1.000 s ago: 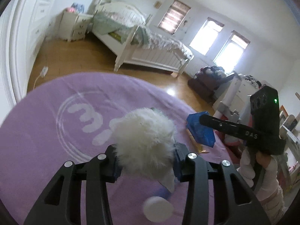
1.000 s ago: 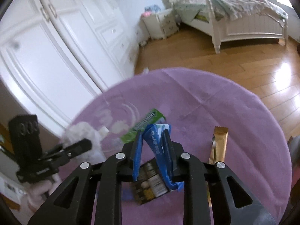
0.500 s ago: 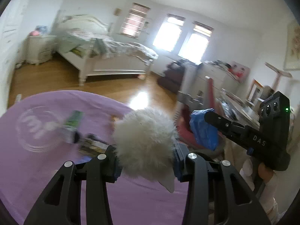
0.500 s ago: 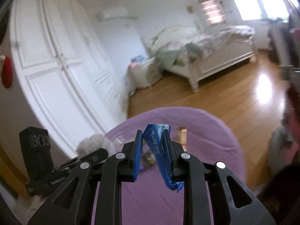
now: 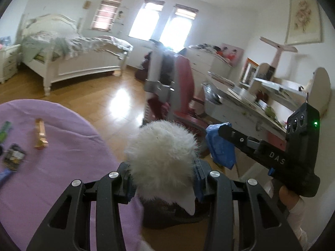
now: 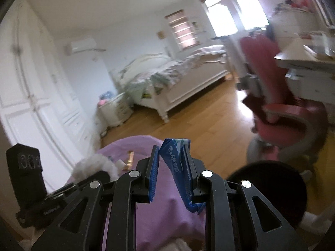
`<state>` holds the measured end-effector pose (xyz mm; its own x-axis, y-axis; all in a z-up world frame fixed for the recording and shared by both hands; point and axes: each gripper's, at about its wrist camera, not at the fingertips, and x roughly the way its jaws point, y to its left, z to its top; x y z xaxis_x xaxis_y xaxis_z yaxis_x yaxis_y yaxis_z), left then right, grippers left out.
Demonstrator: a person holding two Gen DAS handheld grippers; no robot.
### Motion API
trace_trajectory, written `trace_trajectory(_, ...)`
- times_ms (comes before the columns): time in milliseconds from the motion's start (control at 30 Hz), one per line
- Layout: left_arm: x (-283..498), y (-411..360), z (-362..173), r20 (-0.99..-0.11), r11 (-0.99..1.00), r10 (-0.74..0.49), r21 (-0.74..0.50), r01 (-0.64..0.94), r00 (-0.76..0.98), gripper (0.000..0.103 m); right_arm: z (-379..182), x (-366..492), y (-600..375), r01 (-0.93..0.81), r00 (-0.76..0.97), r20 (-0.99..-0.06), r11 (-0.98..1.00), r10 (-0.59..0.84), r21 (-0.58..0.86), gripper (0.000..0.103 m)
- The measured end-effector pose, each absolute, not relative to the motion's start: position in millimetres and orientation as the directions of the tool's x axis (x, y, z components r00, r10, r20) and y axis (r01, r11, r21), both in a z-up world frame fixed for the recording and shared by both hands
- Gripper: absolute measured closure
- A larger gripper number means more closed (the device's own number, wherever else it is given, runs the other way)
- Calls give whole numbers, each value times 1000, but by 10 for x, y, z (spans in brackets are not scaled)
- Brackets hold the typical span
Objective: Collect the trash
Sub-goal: 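Carry the pom-pom and blue packet over the black bin and open both tools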
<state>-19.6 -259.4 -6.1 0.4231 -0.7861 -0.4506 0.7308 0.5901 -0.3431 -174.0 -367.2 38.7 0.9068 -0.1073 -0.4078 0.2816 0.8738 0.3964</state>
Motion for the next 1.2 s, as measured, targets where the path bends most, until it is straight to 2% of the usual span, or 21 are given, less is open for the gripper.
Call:
trace_trajectory(367,-261,-3204,-289,-479,516,-816,-355,779,322,61,72,-2173,-4306,417,873,-435,799,-220,433,80)
trace_trajectory(900,-158,-3767,-641,-565,493,-790,-354,795,238,60,-316,-2109,-4627,483,837,-495,739,-232,469,80)
trace_trajectory(1000,-154,-3856,-663,-586,504,-773,-333,797,244,49,-353,-2078,-4667,498,827,-509,732,-238,466,80)
trace_trajectory(1033,-158,-3873,-662,-587,507,-771,-328,797,249,44,-358,-2075,-4689,505,823,-514,727,-242,465,79)
trace_trajectory(1067,-162,-3876,-657,-583,505,-773,-328,799,249,35,-368,-2076,-4710,510,821,-516,722,-245,468,79)
trace_trajectory(1100,-163,-3869,-647,-578,505,-776,-329,798,253,29,-381,-2073,-4739,514,818,-521,716,-243,473,74)
trace_trajectory(1133,-166,-3855,-634,-572,506,-779,-329,797,258,19,-382,-2078,-4755,519,816,-522,710,-247,475,65)
trace_trajectory(1167,-171,-3837,-619,-564,506,-783,-328,798,264,14,-380,-2096,-4762,527,815,-519,704,-258,477,61)
trace_trajectory(1200,-175,-3811,-600,-555,506,-786,-325,799,272,14,-380,-2111,-4769,531,815,-515,699,-265,480,53)
